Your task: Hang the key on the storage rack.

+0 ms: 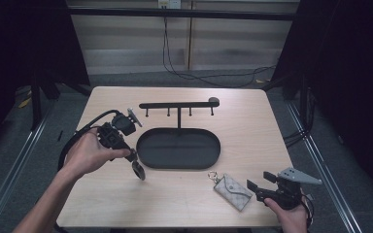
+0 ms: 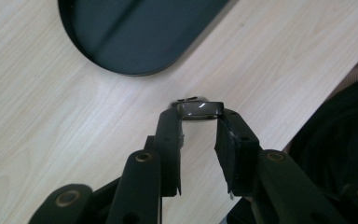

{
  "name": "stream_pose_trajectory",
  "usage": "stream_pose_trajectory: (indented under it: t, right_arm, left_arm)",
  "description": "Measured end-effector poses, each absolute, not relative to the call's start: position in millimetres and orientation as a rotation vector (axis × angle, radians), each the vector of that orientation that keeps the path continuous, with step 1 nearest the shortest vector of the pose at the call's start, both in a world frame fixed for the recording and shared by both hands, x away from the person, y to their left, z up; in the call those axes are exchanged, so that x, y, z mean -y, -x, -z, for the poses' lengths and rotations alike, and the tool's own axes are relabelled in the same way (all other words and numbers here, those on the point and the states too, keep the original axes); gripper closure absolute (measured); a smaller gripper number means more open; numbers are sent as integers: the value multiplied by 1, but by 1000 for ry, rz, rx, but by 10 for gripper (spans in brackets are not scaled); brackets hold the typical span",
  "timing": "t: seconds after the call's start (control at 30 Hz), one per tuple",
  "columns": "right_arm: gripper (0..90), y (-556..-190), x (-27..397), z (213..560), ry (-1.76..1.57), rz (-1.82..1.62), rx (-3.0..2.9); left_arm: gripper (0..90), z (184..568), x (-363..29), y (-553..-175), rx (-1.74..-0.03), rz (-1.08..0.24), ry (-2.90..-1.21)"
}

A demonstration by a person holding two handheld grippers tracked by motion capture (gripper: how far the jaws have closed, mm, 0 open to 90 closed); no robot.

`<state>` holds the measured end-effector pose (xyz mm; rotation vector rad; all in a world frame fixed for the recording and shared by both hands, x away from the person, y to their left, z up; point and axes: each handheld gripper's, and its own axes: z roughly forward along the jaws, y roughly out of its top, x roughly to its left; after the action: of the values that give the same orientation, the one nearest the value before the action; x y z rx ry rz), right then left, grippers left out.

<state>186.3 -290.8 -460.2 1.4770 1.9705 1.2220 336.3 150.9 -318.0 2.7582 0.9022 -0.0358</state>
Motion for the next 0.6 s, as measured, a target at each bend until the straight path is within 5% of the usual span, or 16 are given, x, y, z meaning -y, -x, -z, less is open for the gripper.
stream_pose_trajectory:
  t: [0.6]
  right_arm:
    - [234,-186,291,460,-1476,-1224,-1973]
  left_arm:
    - [711,303,-152,-360,-990,37,-2742]
